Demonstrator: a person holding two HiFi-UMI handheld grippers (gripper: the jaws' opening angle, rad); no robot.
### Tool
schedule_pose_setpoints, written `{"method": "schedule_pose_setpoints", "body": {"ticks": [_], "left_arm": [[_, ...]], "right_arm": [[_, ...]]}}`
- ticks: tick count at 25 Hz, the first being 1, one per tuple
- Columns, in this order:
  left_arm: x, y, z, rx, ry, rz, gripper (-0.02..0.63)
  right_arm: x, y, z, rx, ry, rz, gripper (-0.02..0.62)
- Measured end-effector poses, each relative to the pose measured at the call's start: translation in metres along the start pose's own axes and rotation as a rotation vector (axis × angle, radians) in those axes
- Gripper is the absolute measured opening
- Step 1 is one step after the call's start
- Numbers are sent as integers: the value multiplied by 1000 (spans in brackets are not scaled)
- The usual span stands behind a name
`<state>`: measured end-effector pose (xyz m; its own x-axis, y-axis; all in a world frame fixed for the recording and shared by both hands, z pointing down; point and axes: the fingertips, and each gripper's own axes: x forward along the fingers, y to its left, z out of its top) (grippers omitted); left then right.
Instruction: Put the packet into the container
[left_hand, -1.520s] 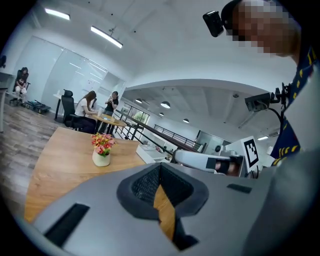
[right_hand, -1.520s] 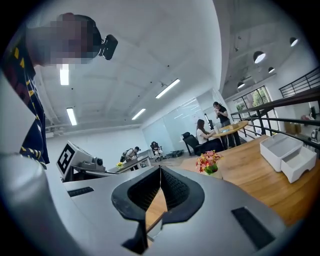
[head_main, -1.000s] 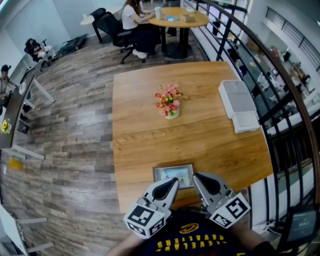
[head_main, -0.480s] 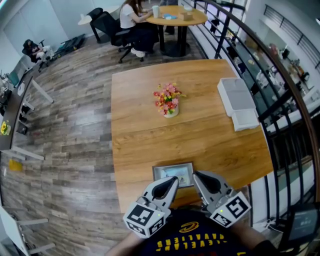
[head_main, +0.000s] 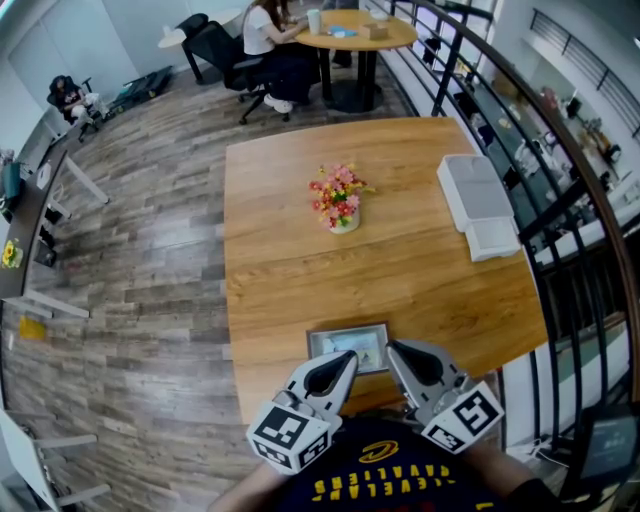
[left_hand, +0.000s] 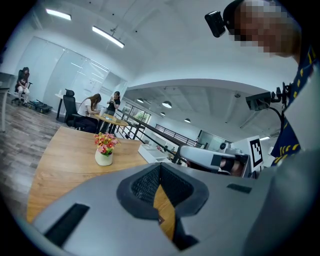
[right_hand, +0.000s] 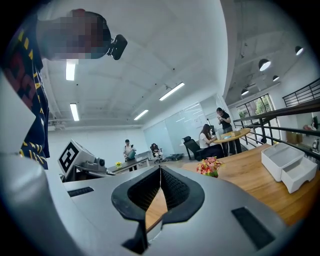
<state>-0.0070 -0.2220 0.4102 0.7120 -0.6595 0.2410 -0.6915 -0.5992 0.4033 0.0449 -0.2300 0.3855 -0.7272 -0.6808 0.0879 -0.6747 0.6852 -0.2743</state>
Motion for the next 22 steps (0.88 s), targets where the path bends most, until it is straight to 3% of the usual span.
{"method": "schedule_pose_setpoints", "body": {"ticks": [16, 22], "left_arm": [[3, -1, -1, -15, 20, -8, 2], [-5, 7, -5, -31, 20, 35, 2]], "right_arm": [[-1, 0, -1, -7, 3, 1, 11], [4, 3, -4, 5, 13, 12, 11]]}}
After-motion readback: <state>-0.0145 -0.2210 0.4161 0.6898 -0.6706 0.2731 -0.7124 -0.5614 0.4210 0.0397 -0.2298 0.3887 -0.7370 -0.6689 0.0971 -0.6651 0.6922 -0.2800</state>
